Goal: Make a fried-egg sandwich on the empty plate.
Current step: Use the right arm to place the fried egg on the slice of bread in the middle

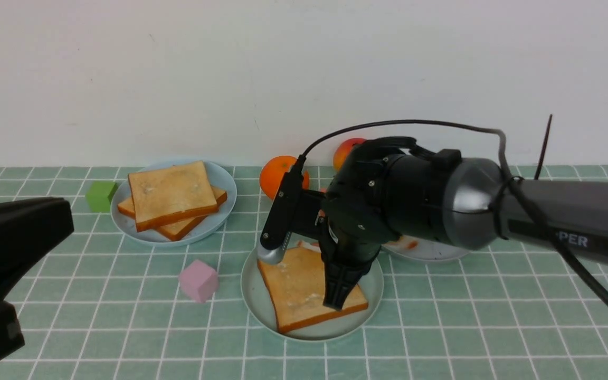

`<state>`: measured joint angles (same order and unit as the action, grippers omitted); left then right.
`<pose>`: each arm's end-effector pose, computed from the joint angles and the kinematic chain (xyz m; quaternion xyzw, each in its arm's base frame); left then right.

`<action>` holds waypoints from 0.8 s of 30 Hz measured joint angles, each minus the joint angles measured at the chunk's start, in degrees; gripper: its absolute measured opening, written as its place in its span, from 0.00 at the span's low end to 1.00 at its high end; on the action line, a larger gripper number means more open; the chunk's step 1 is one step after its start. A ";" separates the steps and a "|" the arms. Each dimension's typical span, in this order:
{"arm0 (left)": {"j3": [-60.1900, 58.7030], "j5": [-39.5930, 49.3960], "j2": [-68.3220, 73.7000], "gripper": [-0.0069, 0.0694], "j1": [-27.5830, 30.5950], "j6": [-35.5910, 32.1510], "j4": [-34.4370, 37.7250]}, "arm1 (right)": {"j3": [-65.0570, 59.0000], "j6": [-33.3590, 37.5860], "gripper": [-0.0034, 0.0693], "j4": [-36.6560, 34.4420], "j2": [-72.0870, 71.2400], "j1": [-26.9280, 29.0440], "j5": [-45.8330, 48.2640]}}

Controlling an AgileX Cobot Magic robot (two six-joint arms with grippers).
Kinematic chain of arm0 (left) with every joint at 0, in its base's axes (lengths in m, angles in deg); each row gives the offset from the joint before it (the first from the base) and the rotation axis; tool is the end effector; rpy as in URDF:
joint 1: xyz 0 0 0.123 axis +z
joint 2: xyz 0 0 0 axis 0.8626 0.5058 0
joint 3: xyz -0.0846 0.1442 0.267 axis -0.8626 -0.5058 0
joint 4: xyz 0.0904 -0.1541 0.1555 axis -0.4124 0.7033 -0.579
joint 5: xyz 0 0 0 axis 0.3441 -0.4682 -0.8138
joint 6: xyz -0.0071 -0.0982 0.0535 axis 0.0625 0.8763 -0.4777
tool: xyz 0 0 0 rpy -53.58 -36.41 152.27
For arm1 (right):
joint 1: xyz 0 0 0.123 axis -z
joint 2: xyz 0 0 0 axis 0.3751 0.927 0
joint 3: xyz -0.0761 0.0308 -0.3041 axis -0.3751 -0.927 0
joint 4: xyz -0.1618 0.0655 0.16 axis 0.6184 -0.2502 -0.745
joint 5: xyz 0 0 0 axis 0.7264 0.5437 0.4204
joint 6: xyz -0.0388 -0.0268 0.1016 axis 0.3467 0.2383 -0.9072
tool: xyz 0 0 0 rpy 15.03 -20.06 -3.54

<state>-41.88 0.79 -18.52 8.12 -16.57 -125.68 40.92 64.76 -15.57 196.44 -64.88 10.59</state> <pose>0.0817 -0.0447 0.3716 0.1573 0.7611 -0.2216 0.5890 0.3397 0.2724 0.2202 -0.5470 0.7989 -0.1125 0.2236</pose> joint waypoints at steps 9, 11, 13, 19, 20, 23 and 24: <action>0.00 -0.07 0.00 0.14 0.00 0.00 0.78 | 0.00 -0.13 0.17 -4.22 0.00 -1.23 3.06; 0.00 -0.07 0.00 0.14 0.00 0.00 0.77 | 0.00 -0.13 0.21 -6.26 0.00 -1.59 3.19; 0.00 -0.07 0.00 0.14 0.00 0.00 0.77 | 0.00 -0.13 0.27 -7.49 -0.10 -1.82 3.26; 0.00 -0.07 0.00 0.14 0.00 -0.05 0.90 | 0.00 -0.13 0.49 -10.12 -0.17 -1.94 3.21; 0.00 -0.07 0.00 0.14 0.00 -0.05 0.90 | 0.13 -0.13 0.53 -10.70 -0.21 -2.09 3.64; 0.00 -0.07 0.00 0.14 0.00 0.14 1.05 | 1.28 -0.13 0.59 -12.42 -1.16 -2.33 6.52; 0.00 -0.07 0.00 0.14 0.00 0.21 1.22 | 1.42 -0.13 0.59 -12.54 -1.33 -2.39 6.52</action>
<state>-41.88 0.73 -18.52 8.12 -16.36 -124.46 42.35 64.63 -28.11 195.11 -67.27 17.11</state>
